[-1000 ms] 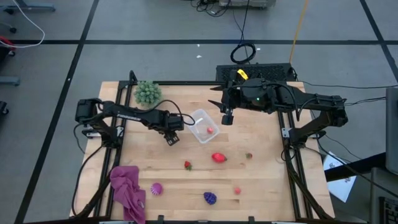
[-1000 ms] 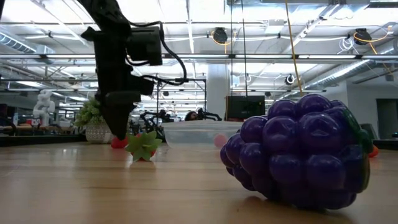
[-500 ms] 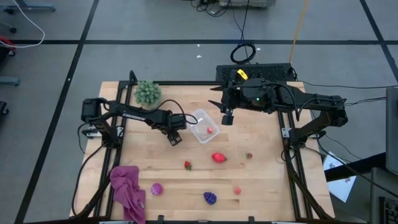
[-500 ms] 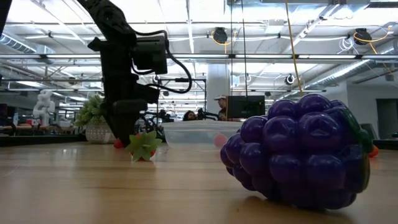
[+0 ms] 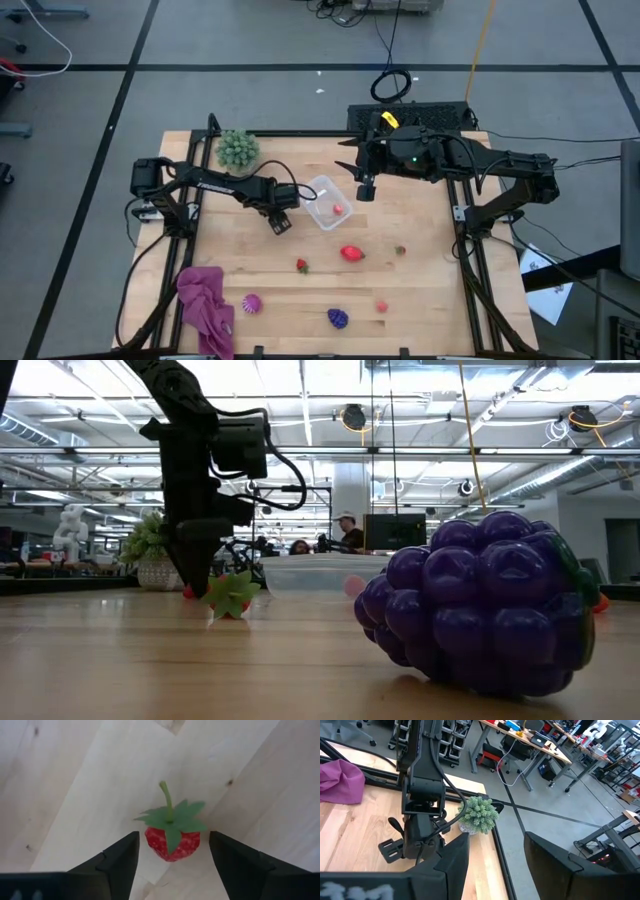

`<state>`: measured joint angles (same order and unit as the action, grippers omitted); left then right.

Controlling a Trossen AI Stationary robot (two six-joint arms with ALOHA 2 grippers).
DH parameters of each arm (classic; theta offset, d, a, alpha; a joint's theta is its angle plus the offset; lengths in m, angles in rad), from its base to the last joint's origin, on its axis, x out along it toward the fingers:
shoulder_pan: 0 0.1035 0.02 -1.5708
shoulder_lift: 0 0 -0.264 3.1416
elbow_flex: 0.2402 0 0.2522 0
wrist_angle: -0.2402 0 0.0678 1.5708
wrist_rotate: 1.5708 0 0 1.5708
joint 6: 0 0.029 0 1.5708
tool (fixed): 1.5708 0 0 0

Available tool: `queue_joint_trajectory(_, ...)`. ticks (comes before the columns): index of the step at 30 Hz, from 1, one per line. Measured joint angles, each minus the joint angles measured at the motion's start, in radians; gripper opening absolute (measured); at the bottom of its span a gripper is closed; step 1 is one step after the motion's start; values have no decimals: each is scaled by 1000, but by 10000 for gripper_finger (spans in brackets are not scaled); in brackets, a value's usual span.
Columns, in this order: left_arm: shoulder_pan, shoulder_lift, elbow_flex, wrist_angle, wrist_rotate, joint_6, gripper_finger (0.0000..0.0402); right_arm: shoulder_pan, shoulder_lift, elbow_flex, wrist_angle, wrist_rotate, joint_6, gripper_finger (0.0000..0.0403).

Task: Pick and placing Produce into tupperware
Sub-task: Put the left strawberry into the transparent bin

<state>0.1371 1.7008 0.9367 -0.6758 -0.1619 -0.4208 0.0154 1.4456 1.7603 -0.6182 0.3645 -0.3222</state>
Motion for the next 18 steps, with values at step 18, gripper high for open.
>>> queue_joint_trajectory(18,0,0,0,0,4,1,149,0,0,0,0,0,0,181)
